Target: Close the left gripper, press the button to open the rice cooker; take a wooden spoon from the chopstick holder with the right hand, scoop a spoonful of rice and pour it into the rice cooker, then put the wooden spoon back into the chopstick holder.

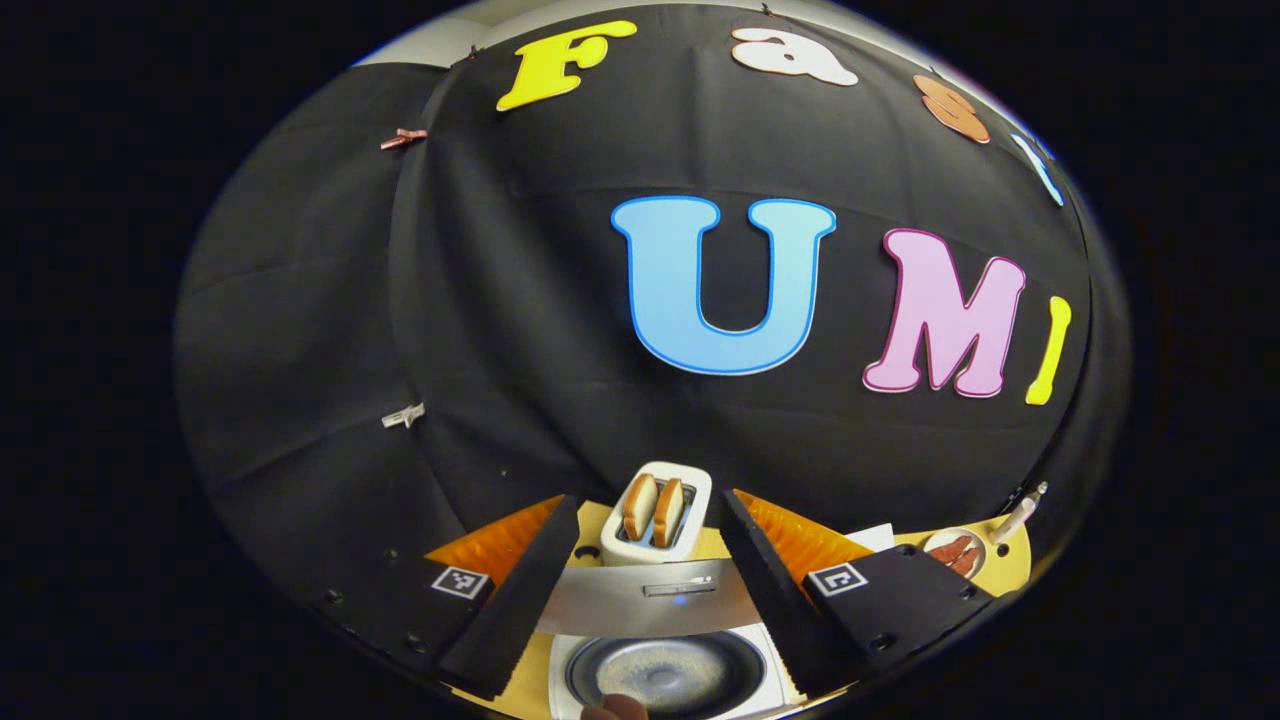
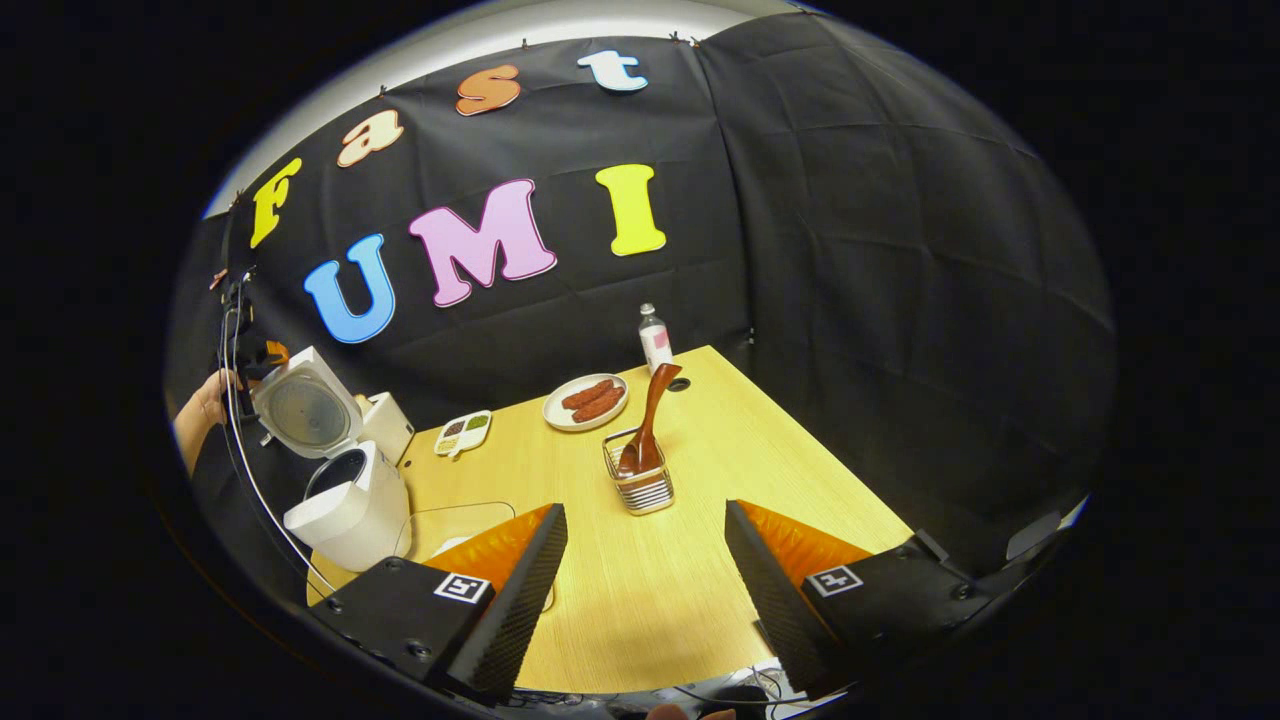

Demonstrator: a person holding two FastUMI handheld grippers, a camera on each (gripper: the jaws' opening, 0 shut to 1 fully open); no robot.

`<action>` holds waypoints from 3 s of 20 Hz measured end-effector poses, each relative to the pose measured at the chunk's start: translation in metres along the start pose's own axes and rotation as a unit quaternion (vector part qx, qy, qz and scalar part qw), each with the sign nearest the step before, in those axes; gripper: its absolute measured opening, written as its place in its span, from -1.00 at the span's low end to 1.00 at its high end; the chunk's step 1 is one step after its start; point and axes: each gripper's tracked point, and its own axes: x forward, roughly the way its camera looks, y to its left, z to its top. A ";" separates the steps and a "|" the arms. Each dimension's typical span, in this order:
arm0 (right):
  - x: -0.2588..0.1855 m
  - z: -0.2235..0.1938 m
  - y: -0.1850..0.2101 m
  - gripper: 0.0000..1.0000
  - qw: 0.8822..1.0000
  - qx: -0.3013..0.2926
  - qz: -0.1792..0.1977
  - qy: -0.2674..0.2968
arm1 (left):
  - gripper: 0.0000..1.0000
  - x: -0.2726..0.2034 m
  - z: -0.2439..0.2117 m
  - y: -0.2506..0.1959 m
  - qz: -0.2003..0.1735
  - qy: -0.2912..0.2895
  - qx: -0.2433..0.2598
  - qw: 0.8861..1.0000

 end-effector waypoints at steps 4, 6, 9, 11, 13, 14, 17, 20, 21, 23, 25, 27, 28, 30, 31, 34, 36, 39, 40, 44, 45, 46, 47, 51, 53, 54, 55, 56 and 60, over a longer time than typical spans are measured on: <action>0.010 0.015 0.013 0.97 1.000 -0.004 0.025 -0.008 | 1.00 -0.041 -0.046 -0.006 -0.007 0.035 -0.005 0.999; 0.014 0.018 0.019 0.97 0.999 -0.010 0.036 -0.009 | 1.00 -0.052 -0.076 -0.008 -0.009 0.053 -0.008 0.999; 0.017 0.022 0.021 0.97 0.999 -0.019 0.043 -0.010 | 0.99 -0.055 -0.110 -0.016 -0.009 0.071 -0.020 0.997; 0.019 0.022 0.019 0.97 0.999 -0.017 0.043 -0.010 | 1.00 -0.057 -0.130 -0.016 -0.003 0.082 -0.012 0.997; 0.019 0.020 0.016 0.97 0.999 -0.014 0.042 -0.006 | 1.00 -0.058 -0.145 -0.017 0.003 0.095 -0.004 0.995; 0.017 0.018 0.015 0.97 0.999 -0.014 0.041 -0.005 | 1.00 -0.059 -0.150 -0.016 0.006 0.101 -0.008 0.995; 0.018 0.012 0.012 0.97 0.999 -0.016 0.039 0.001 | 0.99 -0.059 -0.168 -0.019 0.008 0.117 -0.005 0.993; 0.017 0.010 0.012 0.97 0.999 -0.013 0.038 0.003 | 0.99 -0.062 -0.192 -0.022 0.004 0.138 -0.006 0.990; 0.017 0.011 0.012 0.97 0.999 -0.012 0.038 0.002 | 0.99 -0.064 -0.196 -0.025 0.001 0.141 -0.004 0.990; 0.016 0.012 0.013 0.97 0.999 -0.016 0.038 -0.001 | 0.99 -0.065 -0.203 -0.028 -0.002 0.145 0.007 0.989; 0.016 0.013 0.013 0.97 0.999 -0.017 0.038 -0.002 | 0.99 -0.066 -0.214 -0.029 0.001 0.157 0.005 0.988; 0.015 0.014 0.012 0.97 0.999 -0.014 0.038 -0.003 | 1.00 -0.072 -0.219 -0.031 0.005 0.158 0.004 0.987; 0.015 0.014 0.011 0.97 0.999 -0.014 0.038 -0.003 | 1.00 -0.071 -0.222 -0.029 0.007 0.164 0.005 0.986; 0.015 0.015 0.009 0.97 0.999 -0.014 0.035 -0.005 | 1.00 -0.072 -0.221 -0.030 0.005 0.162 -0.002 0.987; 0.015 0.015 0.009 0.97 0.999 -0.012 0.035 -0.006 | 1.00 -0.071 -0.221 -0.030 0.004 0.161 -0.003 0.987; 0.013 0.014 0.009 0.97 0.999 -0.007 0.036 -0.007 | 1.00 -0.072 -0.220 -0.028 0.001 0.171 0.005 0.985; 0.010 0.016 0.012 0.97 0.999 -0.003 0.039 -0.010 | 1.00 -0.072 -0.219 -0.028 0.003 0.170 0.008 0.985; 0.010 0.017 0.014 0.97 0.999 -0.004 0.042 -0.013 | 0.94 -0.072 -0.208 -0.024 0.008 0.147 0.008 0.989; 0.010 0.018 0.013 0.97 0.999 -0.005 0.042 -0.015 | 0.89 -0.073 -0.201 -0.023 0.008 0.132 0.007 0.991; 0.006 0.020 0.013 0.97 0.999 -0.007 0.043 -0.016 | 0.89 -0.098 -0.166 -0.026 -0.012 0.062 0.008 0.998; 0.006 0.021 0.013 0.97 0.999 -0.008 0.043 -0.018 | 0.89 -0.107 -0.158 -0.029 -0.018 0.044 0.006 0.999; 0.007 0.021 0.013 0.97 0.999 -0.008 0.044 -0.018 | 0.89 -0.116 -0.149 -0.032 -0.026 0.025 -0.001 0.999; 0.008 0.023 0.014 0.97 0.999 -0.009 0.045 -0.020 | 0.89 -0.128 -0.141 -0.036 -0.035 0.005 -0.008 0.999; 0.009 0.035 0.021 0.97 0.998 -0.022 0.053 -0.037 | 0.88 -0.175 -0.112 -0.048 -0.066 -0.067 -0.018 0.995; 0.007 0.045 0.031 0.97 0.996 -0.032 0.061 -0.050 | 0.87 -0.185 -0.099 -0.055 -0.075 -0.088 -0.008 0.993; 0.006 0.052 0.037 0.97 0.995 -0.038 0.066 -0.058 | 0.86 -0.194 -0.096 -0.058 -0.078 -0.096 -0.002 0.992; 0.004 0.062 0.044 0.97 0.994 -0.046 0.072 -0.070 | 0.87 -0.202 -0.094 -0.062 -0.083 -0.102 0.002 0.991; 0.002 0.070 0.051 0.97 0.992 -0.054 0.075 -0.081 | 0.87 -0.211 -0.091 -0.065 -0.087 -0.108 0.003 0.990; -0.013 0.110 0.084 0.97 0.981 -0.098 0.086 -0.141 | 0.87 -0.242 -0.088 -0.084 -0.112 -0.128 0.009 0.985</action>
